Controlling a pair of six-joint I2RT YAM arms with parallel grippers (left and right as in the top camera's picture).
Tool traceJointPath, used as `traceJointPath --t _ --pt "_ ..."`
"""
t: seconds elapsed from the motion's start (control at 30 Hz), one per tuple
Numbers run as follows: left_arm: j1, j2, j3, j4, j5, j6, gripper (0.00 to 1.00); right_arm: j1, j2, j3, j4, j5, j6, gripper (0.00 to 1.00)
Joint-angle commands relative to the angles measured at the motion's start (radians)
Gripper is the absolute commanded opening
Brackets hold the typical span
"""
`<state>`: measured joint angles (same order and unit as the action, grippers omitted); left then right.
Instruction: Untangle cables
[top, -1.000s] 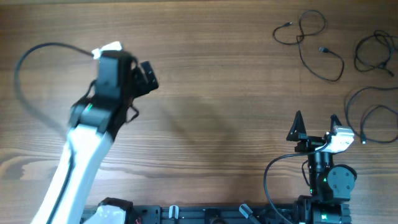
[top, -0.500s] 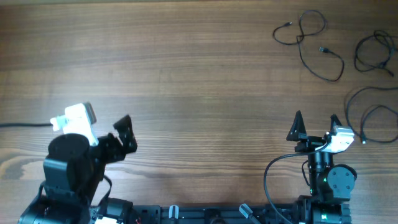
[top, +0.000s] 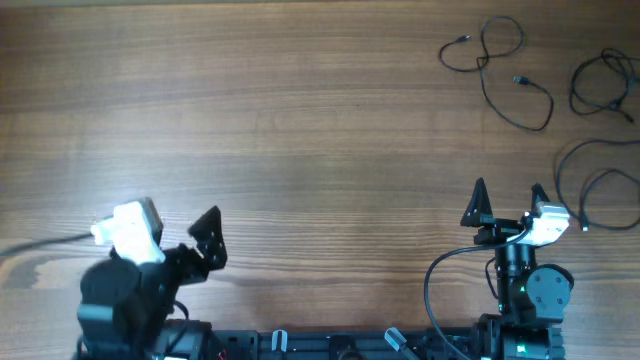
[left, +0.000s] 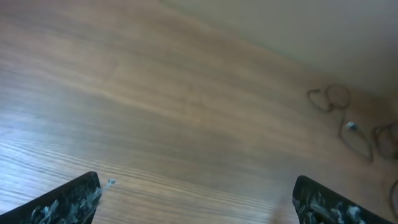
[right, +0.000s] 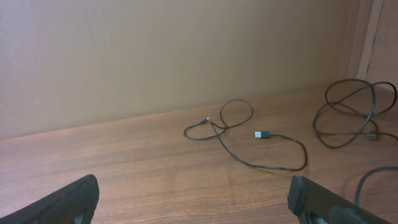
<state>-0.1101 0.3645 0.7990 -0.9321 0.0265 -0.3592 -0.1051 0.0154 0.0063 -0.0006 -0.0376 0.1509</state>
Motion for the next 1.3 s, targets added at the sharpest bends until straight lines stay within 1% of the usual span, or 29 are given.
traceJointPath --t 0.0,0.1,0.23,0.37,0.5,0.57,0.73,0.9,1.03,1.13,1.2,1.27 --pt "0.049 -0.170 -0.125 0.057 0.096 0.011 1.00 -0.006 -0.011 -0.002 0.002 -0.016 -0.019 1.00" --pt "0.080 -0.275 -0.214 0.131 0.119 0.011 1.00 -0.006 -0.011 -0.002 0.002 -0.016 -0.019 1.00" --pt "0.091 -0.360 -0.336 0.273 0.122 0.011 1.00 -0.006 -0.011 -0.002 0.002 -0.016 -0.019 1.00" --pt "0.089 -0.361 -0.447 0.430 0.130 0.011 1.00 -0.006 -0.011 -0.002 0.002 -0.016 -0.019 1.00" --pt "0.088 -0.361 -0.597 0.642 0.145 0.011 1.00 -0.006 -0.011 -0.002 0.002 -0.016 -0.019 1.00" --pt "0.088 -0.361 -0.649 0.706 0.148 0.011 1.00 -0.006 -0.011 -0.002 0.002 -0.016 -0.019 1.00" --pt "0.088 -0.361 -0.729 0.760 0.137 0.012 1.00 -0.006 -0.011 -0.002 0.002 -0.016 -0.019 1.00" --pt "0.088 -0.361 -0.786 0.856 0.087 0.011 1.00 -0.006 -0.011 -0.002 0.002 -0.016 -0.019 1.00" --pt "0.088 -0.361 -0.793 0.874 0.024 0.012 1.00 -0.006 -0.011 -0.002 0.003 -0.016 -0.019 1.00" --pt "0.088 -0.361 -0.793 0.897 0.006 0.016 1.00 -0.006 -0.011 -0.002 0.002 -0.016 -0.019 1.00" --pt "0.088 -0.361 -0.793 0.863 0.007 0.021 1.00 -0.006 -0.011 -0.002 0.002 -0.016 -0.019 1.00" --pt "0.082 -0.361 -0.793 0.858 0.067 0.154 1.00 -0.006 -0.011 -0.002 0.002 -0.016 -0.019 1.00"
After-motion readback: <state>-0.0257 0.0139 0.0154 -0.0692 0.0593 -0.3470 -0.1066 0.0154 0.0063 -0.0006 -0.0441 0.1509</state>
